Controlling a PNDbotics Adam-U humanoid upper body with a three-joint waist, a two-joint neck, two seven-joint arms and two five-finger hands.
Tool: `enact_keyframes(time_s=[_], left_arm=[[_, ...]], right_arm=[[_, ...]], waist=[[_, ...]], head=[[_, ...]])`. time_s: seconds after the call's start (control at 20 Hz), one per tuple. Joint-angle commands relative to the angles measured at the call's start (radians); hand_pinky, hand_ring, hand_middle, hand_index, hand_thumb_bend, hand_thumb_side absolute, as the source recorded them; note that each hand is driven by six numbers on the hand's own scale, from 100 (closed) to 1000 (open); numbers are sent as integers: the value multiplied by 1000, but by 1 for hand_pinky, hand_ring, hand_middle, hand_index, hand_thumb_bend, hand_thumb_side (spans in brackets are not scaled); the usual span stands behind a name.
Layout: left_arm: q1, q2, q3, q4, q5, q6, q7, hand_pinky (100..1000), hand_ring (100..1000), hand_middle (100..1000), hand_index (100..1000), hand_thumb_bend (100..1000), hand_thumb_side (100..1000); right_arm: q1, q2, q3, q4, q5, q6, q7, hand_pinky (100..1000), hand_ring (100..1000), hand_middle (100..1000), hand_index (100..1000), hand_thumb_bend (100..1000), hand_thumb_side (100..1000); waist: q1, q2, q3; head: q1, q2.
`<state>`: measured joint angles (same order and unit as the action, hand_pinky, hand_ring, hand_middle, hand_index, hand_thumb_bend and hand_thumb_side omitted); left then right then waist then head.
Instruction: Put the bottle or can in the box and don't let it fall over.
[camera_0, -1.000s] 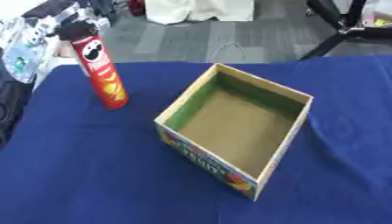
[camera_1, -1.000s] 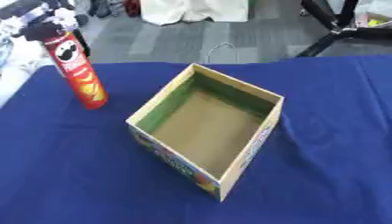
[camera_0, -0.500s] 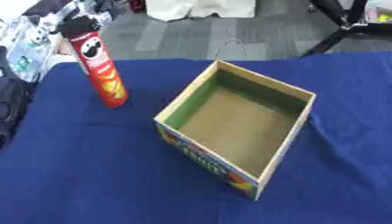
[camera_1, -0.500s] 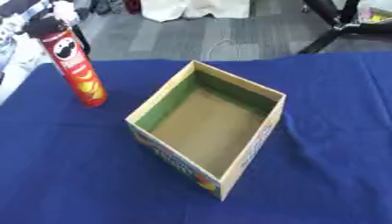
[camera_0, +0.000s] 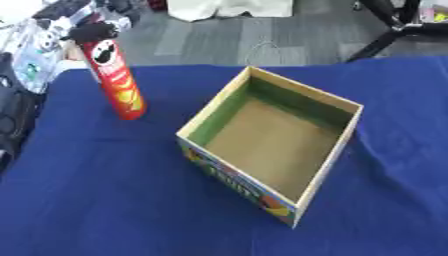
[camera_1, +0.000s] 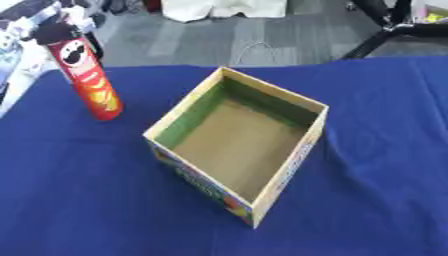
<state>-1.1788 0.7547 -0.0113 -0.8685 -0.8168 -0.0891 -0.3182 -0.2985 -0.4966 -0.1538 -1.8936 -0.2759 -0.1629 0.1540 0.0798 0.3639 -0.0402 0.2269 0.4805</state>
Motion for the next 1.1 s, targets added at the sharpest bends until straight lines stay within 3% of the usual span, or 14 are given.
enact_keyframes(time_s=[0.05,0.4,0.65,1.1], left_arm=[[-13,20,3,-3,-7,1,-14,982,954,928,914,377,1000],[-6,17,2,2,-12,2,-35,982,947,926,917,368,1000],[-4,14,1,9,-14,17,-65,903,885,875,865,355,1000],[3,16,1,11,12,38,-123,888,888,886,881,320,1000]], right_arm=[[-9,-20,-12,-9,6,-4,1,1000,699,768,987,100,762],[-7,-18,-16,-9,6,-6,0,1000,699,767,987,100,762],[-7,-17,-17,-9,6,-7,0,1000,696,766,986,100,762],[-6,-15,-19,-9,5,-8,-2,1000,693,765,985,100,761]], waist=[[-2,-16,-1],[-3,-13,-3],[-5,-13,-4],[-6,-11,-5]], head=[[4,-14],[6,-15],[7,-15],[11,-16]])
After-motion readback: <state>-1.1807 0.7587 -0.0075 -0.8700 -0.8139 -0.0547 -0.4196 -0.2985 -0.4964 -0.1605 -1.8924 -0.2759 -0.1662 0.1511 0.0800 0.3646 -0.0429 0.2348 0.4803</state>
